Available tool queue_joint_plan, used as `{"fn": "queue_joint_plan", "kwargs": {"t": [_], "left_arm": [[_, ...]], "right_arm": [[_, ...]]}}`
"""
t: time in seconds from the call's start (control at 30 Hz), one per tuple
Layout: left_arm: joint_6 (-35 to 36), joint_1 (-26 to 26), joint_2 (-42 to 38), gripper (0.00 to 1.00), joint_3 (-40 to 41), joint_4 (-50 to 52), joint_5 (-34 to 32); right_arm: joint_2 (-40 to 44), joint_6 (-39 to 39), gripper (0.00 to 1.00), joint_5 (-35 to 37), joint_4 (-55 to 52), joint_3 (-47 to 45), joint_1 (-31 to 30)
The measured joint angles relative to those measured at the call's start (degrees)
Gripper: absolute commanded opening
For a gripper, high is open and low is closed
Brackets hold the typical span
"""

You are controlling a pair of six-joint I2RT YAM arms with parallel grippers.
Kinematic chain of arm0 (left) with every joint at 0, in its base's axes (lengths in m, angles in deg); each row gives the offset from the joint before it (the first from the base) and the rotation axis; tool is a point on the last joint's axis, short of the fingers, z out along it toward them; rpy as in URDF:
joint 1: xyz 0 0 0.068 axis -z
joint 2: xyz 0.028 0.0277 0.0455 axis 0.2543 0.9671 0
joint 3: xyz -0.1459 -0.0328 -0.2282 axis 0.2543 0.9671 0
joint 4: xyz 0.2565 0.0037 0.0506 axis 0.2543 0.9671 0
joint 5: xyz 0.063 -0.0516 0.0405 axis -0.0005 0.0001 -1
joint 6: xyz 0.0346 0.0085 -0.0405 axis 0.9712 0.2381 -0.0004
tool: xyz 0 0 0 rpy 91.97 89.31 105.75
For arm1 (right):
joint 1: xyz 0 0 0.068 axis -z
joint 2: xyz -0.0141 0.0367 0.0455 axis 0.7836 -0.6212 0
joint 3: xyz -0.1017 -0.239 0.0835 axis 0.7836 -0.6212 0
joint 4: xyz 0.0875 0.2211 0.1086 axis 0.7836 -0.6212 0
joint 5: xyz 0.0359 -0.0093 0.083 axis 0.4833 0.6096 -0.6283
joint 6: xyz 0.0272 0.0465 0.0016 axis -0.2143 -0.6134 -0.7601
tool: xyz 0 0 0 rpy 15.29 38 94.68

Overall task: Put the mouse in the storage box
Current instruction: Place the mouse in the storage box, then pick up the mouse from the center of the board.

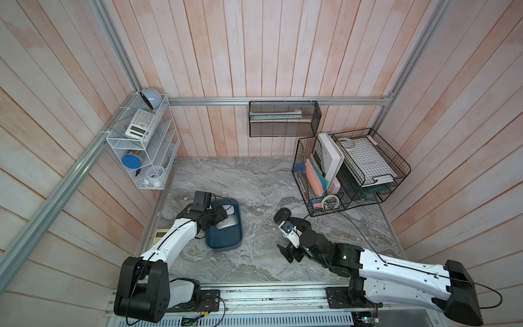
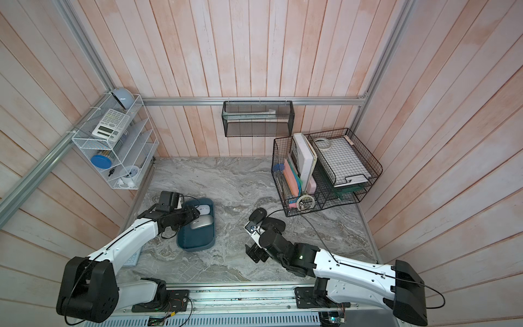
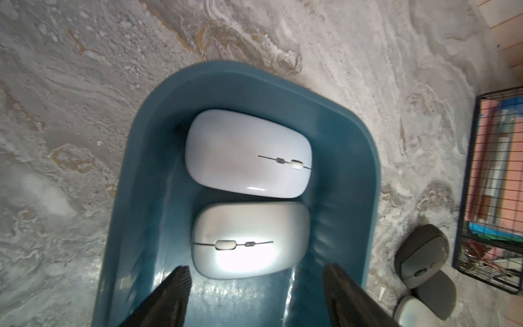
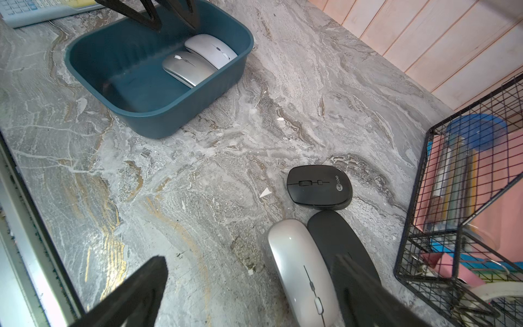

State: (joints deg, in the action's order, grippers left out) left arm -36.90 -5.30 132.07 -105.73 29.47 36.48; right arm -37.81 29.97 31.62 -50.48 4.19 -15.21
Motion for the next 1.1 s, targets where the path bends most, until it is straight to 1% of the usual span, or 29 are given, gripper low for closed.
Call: {"fn": "queue_joint_plan", "kwargs": {"t": [0.2, 0.43, 0.6, 0.87, 1.1], "left_arm": [[0.0, 0.28, -5.99, 0.79, -1.66, 2.34, 2.4], [0.31, 1.84, -11.65, 0.79, -4.2, 6.4, 5.01], [1.38, 2.64, -15.8, 0.79, -5.33, 10.23, 5.55], [4.59, 2.71, -21.09, 0.8, -5.6, 15.52, 5.7], [5.62, 2.75, -23.04, 0.8, -5.33, 16.46, 5.73]], "right_arm": [[0.0, -2.1, 0.98, -0.33, -0.46, 0.02, 3.61], [0.0, -6.43, 0.98, -2.67, -2.69, 0.44, 12.22], [-0.55, -9.81, 0.97, -4.9, -4.09, 0.57, 17.59], [-5.88, -13.53, 0.94, -9.84, -5.84, 0.72, 23.87], [-12.94, -14.75, 0.93, -14.8, -6.56, 3.82, 25.9]]}}
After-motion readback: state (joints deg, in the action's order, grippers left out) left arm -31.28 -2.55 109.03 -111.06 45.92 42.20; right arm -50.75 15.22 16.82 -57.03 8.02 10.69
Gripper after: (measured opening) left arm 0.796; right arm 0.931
